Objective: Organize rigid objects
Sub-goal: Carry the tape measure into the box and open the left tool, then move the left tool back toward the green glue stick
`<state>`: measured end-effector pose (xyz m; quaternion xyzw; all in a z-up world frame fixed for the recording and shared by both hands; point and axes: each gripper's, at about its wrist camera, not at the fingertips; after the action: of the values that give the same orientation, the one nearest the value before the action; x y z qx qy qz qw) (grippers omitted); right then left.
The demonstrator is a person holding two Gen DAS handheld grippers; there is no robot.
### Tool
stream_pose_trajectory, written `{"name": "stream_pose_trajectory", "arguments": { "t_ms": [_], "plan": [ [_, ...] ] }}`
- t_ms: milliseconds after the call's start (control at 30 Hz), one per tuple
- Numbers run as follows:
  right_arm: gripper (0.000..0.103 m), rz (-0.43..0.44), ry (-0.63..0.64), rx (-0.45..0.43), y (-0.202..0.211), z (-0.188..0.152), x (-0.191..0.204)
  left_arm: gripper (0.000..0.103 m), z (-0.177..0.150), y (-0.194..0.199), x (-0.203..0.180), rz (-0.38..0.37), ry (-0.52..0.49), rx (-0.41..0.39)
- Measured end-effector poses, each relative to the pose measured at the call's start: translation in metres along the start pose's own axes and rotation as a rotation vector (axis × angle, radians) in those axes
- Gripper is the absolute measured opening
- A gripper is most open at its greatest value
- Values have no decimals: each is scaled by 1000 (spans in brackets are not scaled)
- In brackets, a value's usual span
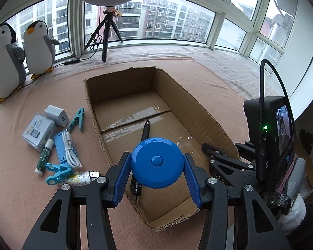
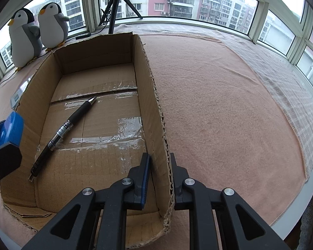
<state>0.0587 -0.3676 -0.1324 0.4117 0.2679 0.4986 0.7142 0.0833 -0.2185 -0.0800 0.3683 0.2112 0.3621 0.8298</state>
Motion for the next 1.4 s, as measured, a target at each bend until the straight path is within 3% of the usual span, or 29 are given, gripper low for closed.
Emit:
{"name": "stream_pose_trajectory", "arguments": {
  "t_ms": [167,300,800,1167,1400],
  "plan": [
    [16,-2,2,-1,0,1,1,54,-2,-9,-5,-15,-13,27],
    [16,-3,3,-1,0,1,1,71,-2,-9,-4,-17,-8,27],
    [16,-5,3,-2,0,2,2,71,-4,8,4,-11,-7,-7],
    [16,-10,7,-7,-1,2,1,71,-19,38,58,36,59,-33],
    [16,-10,6,-7,-1,2,2,71,-39,47,105,150,69,-2]
  ]
}}
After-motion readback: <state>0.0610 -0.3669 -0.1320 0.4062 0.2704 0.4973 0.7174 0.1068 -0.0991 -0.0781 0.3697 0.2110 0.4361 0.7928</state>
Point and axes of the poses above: each gripper's, at about its wrist camera, not at the fingertips, and y roughly against the way its jaws point, x to its left, z to its top, and after that the axes turned 8 degrees about -y, right-handed
